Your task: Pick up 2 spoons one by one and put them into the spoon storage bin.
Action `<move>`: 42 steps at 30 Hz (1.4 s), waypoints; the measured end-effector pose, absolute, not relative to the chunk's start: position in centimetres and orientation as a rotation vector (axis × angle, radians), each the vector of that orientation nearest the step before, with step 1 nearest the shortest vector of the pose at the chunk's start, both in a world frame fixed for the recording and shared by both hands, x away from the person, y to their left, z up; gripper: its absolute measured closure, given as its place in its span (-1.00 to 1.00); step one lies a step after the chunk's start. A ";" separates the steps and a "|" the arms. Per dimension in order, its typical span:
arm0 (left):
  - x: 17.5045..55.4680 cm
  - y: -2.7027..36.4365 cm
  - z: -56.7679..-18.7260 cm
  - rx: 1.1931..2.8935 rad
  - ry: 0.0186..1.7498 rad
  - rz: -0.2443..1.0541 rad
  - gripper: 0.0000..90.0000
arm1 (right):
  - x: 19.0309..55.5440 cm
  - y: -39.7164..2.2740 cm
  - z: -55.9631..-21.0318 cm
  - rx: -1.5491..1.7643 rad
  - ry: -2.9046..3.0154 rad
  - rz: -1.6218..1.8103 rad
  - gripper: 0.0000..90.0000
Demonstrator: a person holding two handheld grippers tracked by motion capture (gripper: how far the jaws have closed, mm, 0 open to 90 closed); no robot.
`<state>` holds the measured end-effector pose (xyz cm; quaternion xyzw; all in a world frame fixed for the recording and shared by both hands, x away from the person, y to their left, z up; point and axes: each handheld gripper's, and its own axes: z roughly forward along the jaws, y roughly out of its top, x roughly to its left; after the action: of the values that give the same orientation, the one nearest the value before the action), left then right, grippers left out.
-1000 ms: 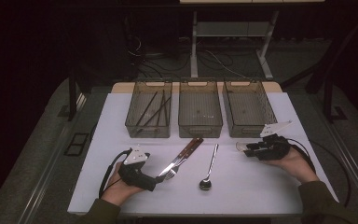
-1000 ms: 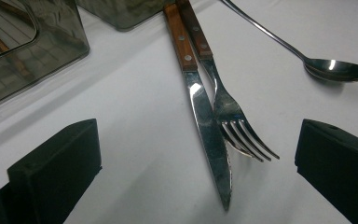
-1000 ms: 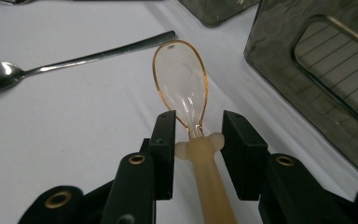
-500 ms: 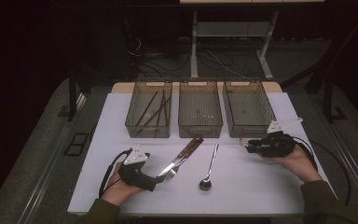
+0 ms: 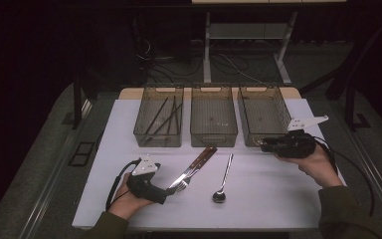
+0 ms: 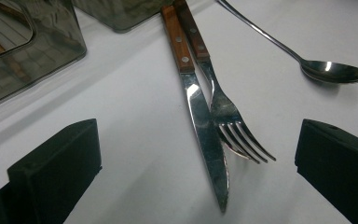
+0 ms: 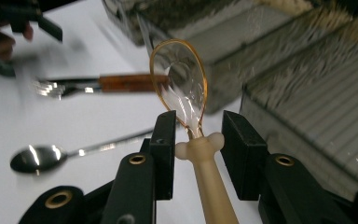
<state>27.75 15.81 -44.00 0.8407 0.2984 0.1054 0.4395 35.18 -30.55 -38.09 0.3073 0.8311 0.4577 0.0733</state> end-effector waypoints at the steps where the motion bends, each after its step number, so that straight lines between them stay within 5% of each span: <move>1: 27.8 15.8 -44.0 2.090 0.738 0.261 -1.00 | 35.4 -30.3 -37.7 0.924 2.488 1.378 0.46; 24: 27.8 16.0 -43.9 2.084 0.722 0.253 -1.00 | 42.8 -21.9 -32.7 0.966 2.490 1.329 0.46; 42: 27.7 16.1 -43.8 2.069 0.718 0.259 -1.00 | 46.6 -15.5 -35.4 1.084 2.560 1.209 0.45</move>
<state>27.67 16.11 -43.80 0.8371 0.2907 0.1050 0.4513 46.57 -15.52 -35.44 0.3569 0.8433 0.3981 0.0551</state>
